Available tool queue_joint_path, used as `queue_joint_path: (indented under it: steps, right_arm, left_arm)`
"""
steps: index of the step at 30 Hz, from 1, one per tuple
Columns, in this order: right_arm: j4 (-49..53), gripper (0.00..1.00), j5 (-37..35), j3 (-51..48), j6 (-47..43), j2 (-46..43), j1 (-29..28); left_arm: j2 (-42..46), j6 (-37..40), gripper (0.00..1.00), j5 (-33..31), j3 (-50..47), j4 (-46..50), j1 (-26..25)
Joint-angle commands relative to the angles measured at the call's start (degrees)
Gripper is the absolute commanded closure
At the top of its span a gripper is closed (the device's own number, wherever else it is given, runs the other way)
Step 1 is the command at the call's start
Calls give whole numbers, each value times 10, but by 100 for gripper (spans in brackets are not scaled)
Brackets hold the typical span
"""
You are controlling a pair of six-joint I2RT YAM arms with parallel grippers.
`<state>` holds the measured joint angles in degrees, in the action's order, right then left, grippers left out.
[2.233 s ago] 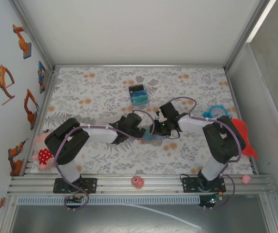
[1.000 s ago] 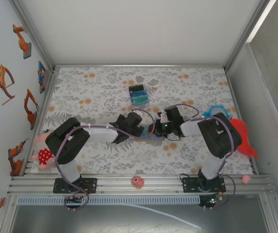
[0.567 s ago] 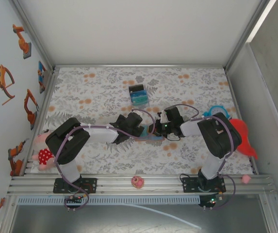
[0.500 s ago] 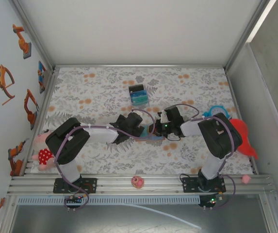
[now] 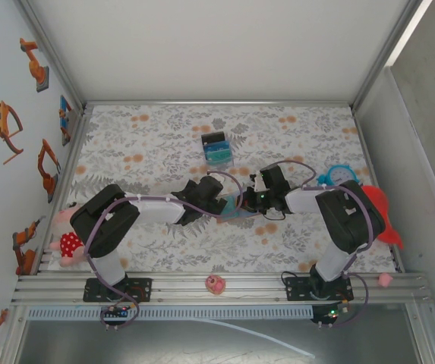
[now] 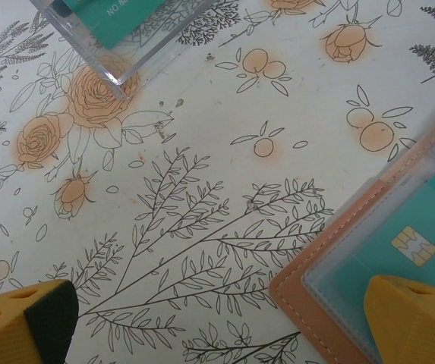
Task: Take the credit cards out of the card holder
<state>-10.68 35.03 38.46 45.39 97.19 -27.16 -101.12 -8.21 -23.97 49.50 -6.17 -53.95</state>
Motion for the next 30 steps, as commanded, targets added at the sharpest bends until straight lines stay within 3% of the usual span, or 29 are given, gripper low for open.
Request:
queue_joint_path:
  steps: [1, 20, 30]
  right_arm:
    - [26, 100, -15, 12, -13, -18, 5]
    - [61, 100, -51, 17, -31, -50, 6]
    - [67, 100, -54, 24, -38, -46, 6]
  left_arm:
    - [18, 7, 3, 8, -2, 29, 2]
    - [24, 21, 3, 37, 17, 26, 0]
    - [-13, 29, 3, 64, 44, 28, -8]
